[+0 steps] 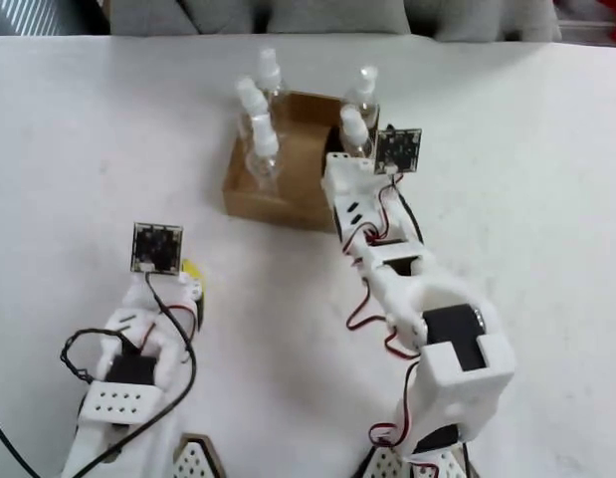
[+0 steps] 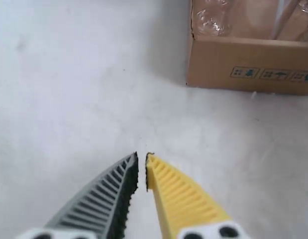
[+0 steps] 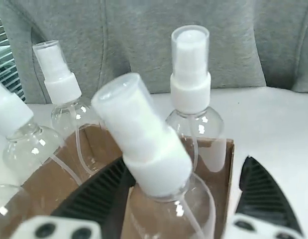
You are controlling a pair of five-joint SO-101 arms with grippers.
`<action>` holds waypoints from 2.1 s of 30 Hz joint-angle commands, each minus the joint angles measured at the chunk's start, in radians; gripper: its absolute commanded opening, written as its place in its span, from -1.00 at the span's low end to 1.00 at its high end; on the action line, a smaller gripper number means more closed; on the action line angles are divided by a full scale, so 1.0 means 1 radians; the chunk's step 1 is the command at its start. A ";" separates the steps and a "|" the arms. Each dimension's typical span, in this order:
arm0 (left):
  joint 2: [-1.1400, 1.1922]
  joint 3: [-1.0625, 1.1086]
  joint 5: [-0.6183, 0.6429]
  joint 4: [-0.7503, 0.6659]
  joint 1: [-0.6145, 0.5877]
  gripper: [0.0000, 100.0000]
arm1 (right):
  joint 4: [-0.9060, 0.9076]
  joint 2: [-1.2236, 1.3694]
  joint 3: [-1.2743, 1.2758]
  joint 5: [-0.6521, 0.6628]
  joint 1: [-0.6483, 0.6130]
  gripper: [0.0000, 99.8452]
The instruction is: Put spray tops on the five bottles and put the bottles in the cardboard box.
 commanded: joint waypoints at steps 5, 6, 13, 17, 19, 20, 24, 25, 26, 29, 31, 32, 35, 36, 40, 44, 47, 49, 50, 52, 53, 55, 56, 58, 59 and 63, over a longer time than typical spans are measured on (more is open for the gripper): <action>-0.018 -0.009 -0.009 -0.034 -0.002 -0.89 | 0.002 -0.140 -0.041 -0.012 0.008 -0.43; -0.018 -0.009 -0.009 -0.034 -0.002 -0.89 | 0.002 -0.148 -0.041 -0.012 0.007 -0.43; -0.018 -0.009 -0.009 -0.034 -0.002 -0.89 | 0.002 -0.189 -0.043 -0.009 0.005 -0.43; -0.018 -0.009 -0.009 -0.034 -0.002 -0.89 | 0.004 -0.248 -0.043 -0.008 0.005 -0.44; -0.018 -0.009 -0.009 -0.034 -0.002 -0.89 | 0.004 -0.280 -0.043 -0.008 0.005 -0.44; -0.018 -0.009 -0.009 -0.034 -0.002 -0.89 | 0.004 -0.295 -0.043 -0.008 0.005 -0.44; -0.018 -0.009 -0.009 -0.034 -0.002 -0.89 | 0.073 -0.374 -0.044 -0.008 0.005 -0.44; -0.018 -0.009 -0.009 -0.034 -0.002 -0.89 | 0.096 -0.398 -0.044 -0.008 0.005 -0.44; -0.018 -0.009 -0.009 -0.034 -0.002 -0.89 | 0.116 -0.421 -0.044 -0.008 0.005 -0.44; -0.018 -0.009 -0.009 -0.034 -0.004 -0.89 | 0.153 -0.490 -0.044 -0.008 0.012 -0.44; -0.018 -0.009 -0.011 -0.034 -0.004 -0.89 | 0.183 -0.538 -0.044 -0.008 0.015 -0.44; -0.018 -0.009 -0.011 -0.034 -0.004 -0.89 | 0.205 -0.564 -0.044 -0.006 0.021 -0.44; -0.018 -0.009 -0.011 -0.034 -0.004 -0.89 | 0.308 -0.641 -0.051 -0.006 0.041 -0.44; -0.018 -0.009 -0.011 -0.034 -0.004 -0.89 | 0.358 -0.664 -0.060 -0.006 0.044 -0.46; -0.018 -0.009 -0.011 -0.034 -0.004 -0.89 | 0.591 -0.759 -0.112 -0.006 0.099 -0.71; -0.018 -0.009 -0.011 -0.034 -0.004 -0.89 | 0.763 -0.852 -0.150 -0.006 0.143 -0.98; -0.018 -0.009 -0.011 -0.034 -0.004 -0.89 | 0.855 -0.924 -0.147 -0.006 0.163 -0.90; -0.018 -0.009 -0.011 -0.034 -0.004 -0.89 | 0.926 -0.978 -0.147 -0.006 0.179 -0.92; -0.018 -0.009 -0.011 -0.034 -0.004 -0.89 | 0.964 -1.009 -0.147 -0.006 0.186 -0.94; -0.018 -0.009 -0.011 -0.034 -0.004 -0.89 | 1.041 -1.072 -0.147 -0.006 0.189 -0.97; -0.018 -0.009 -0.011 -0.034 -0.002 -0.89 | 1.081 -1.104 -0.146 -0.006 0.191 -0.97; -0.018 -0.009 -0.011 -0.034 -0.001 -0.89 | 1.162 -1.165 -0.146 -0.006 0.191 -0.97; -0.018 -0.009 -0.011 -0.034 -0.001 -0.89 | 1.202 -1.194 -0.146 -0.006 0.191 -0.97; -0.018 -0.011 -0.011 -0.035 -0.001 -0.89 | 1.282 -1.251 -0.146 -0.006 0.191 -0.97; -0.018 -0.012 -0.011 -0.035 0.001 -0.89 | 1.322 -1.280 -0.146 -0.006 0.191 -0.97; -0.018 -0.026 -0.005 -0.066 0.001 -0.89 | 1.448 -1.391 -0.144 -0.006 0.191 -0.97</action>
